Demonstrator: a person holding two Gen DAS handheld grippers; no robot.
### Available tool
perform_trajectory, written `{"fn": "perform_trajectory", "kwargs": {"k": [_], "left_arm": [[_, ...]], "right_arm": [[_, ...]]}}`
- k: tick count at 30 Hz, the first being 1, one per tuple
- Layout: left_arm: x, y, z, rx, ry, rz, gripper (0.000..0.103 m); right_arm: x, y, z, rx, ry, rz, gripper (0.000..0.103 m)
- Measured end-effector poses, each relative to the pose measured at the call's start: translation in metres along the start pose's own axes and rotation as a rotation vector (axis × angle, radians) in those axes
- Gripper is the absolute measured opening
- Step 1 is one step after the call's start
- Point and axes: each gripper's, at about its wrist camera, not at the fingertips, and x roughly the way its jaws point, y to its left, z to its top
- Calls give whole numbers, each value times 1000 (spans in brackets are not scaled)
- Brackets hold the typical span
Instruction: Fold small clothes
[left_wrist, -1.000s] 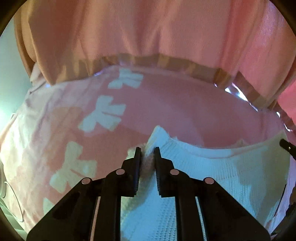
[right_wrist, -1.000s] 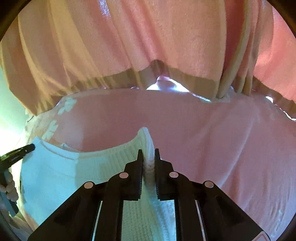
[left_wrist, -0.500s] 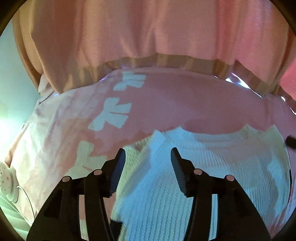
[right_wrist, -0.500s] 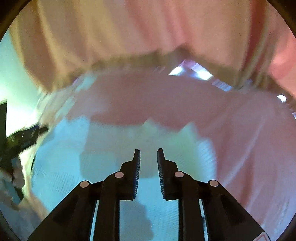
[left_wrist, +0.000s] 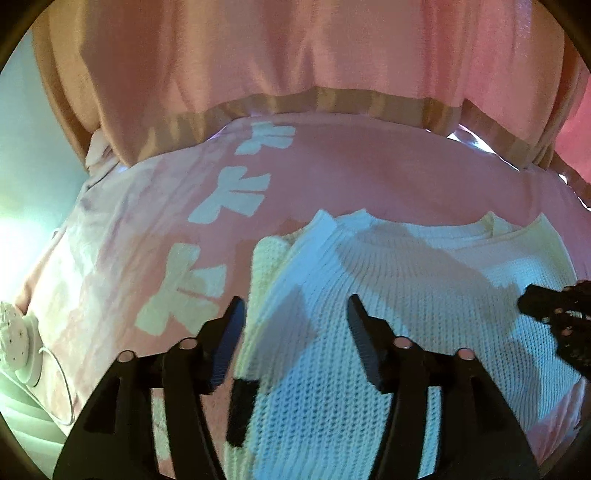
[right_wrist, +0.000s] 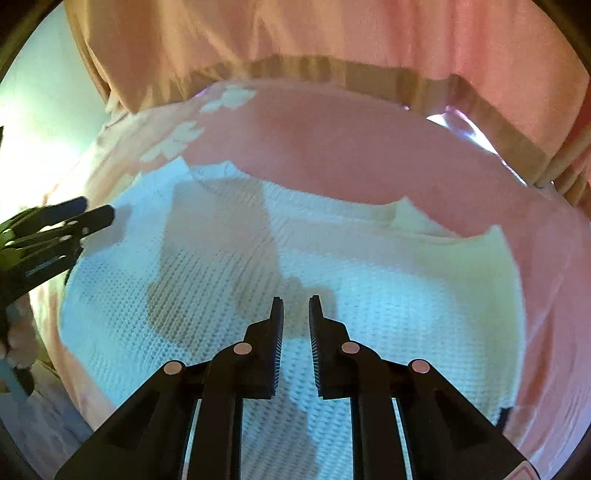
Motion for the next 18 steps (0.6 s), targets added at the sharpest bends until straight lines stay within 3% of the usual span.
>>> {"fn": "perform_trajectory", "kwargs": {"k": [3,6,12,15,16,17,18], "left_arm": [[-2,19,-5,-59,13,-9,72],[2,47,-14,-169,55,-81,77],[42,81,-38,-357,199,-190,78],[57,75,-43,-387,252,-280,76],[58,72,-42,-383,255,-288,64],[57,69,-41,-372,250,-305,40],[54,64,-37,-354,257,-352,31]], "right_arm": [[-12,8,7,25,-43,48,12],[-18,12,8,26,-65,83,12],[43,18,8,17,85,46,11],[50,19,13,8,80,41,10],[49,20,14,5,84,38,10],[49,19,14,6,80,39,10],[49,19,15,2,80,38,10]]}}
